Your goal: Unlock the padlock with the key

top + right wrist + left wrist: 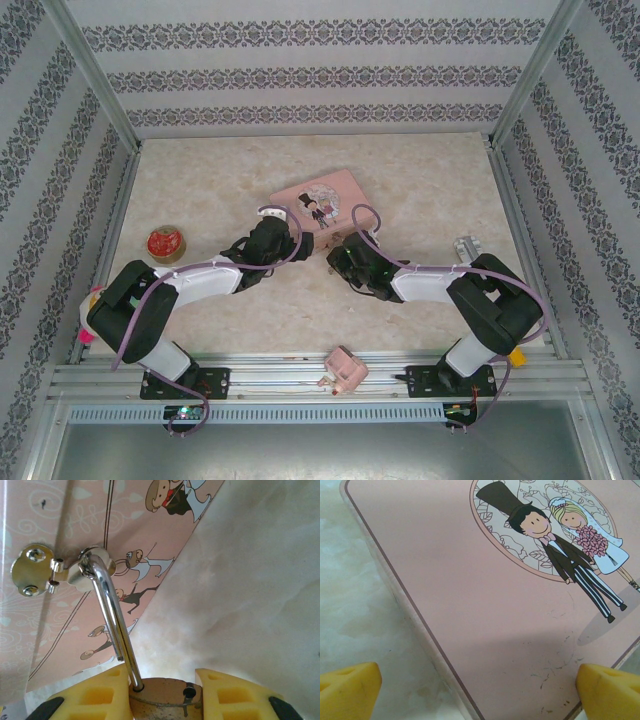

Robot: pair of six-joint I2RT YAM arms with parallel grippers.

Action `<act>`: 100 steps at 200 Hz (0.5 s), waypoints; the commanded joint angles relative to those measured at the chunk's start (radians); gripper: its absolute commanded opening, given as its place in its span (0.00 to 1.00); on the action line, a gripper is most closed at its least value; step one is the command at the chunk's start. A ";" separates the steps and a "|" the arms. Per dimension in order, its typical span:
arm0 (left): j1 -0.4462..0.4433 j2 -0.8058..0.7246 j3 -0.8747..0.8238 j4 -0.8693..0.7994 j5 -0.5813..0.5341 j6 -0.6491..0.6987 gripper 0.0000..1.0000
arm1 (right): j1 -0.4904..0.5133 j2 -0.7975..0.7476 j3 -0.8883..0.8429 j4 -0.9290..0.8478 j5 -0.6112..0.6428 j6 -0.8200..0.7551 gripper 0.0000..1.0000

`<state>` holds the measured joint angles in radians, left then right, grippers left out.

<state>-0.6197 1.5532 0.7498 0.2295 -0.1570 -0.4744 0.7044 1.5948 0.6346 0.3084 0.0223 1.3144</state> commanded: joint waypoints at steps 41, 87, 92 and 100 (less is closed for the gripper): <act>0.009 -0.022 -0.024 -0.005 0.003 0.037 0.99 | -0.024 -0.025 0.001 0.068 0.071 0.018 0.00; 0.009 -0.031 -0.044 0.005 0.003 0.047 0.99 | -0.029 -0.012 0.017 0.074 0.082 0.025 0.00; 0.009 -0.031 -0.044 0.003 0.004 0.048 0.99 | -0.029 -0.010 0.017 0.076 0.084 0.027 0.00; 0.010 -0.030 -0.045 0.002 0.003 0.047 0.99 | -0.029 -0.006 0.017 0.079 0.089 0.031 0.00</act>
<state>-0.6197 1.5360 0.7273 0.2417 -0.1574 -0.4580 0.7002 1.5948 0.6346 0.3191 0.0223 1.3216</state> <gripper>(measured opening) 0.993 0.254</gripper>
